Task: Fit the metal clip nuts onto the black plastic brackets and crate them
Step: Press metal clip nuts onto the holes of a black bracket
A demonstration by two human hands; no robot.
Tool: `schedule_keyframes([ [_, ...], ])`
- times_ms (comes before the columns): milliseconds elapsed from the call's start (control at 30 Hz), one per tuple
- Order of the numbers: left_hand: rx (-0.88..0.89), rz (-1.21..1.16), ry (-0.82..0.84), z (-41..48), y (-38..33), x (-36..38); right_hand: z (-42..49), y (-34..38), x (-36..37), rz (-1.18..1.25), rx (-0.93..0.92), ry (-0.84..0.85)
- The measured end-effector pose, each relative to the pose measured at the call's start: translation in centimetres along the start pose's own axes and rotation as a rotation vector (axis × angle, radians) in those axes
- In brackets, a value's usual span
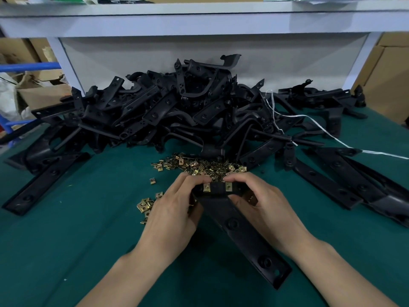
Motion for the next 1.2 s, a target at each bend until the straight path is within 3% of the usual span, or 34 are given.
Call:
schedule_keyframes([
  [367,0.025,-0.066,-0.034,0.09,0.50,0.29,0.19,0.12,0.06,0.062,-0.003,-0.027],
  [733,-0.099,-0.106,-0.044,-0.34,0.46,0.77,0.20,0.12,0.20,0.125,0.038,-0.022],
  [1200,-0.039,-0.138,-0.037,-0.05,0.26,0.59,0.40,0.11,0.13,0.147,0.033,-0.006],
])
Point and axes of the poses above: each hand's wrist, its own z-axis towards the middle knuckle, its own x-axis out of the palm, y = z × x, the point moved 1 cm from there along z, towards the middle knuckle, and after that the axes turned 1 degree about -x, right-handed, at the moved point
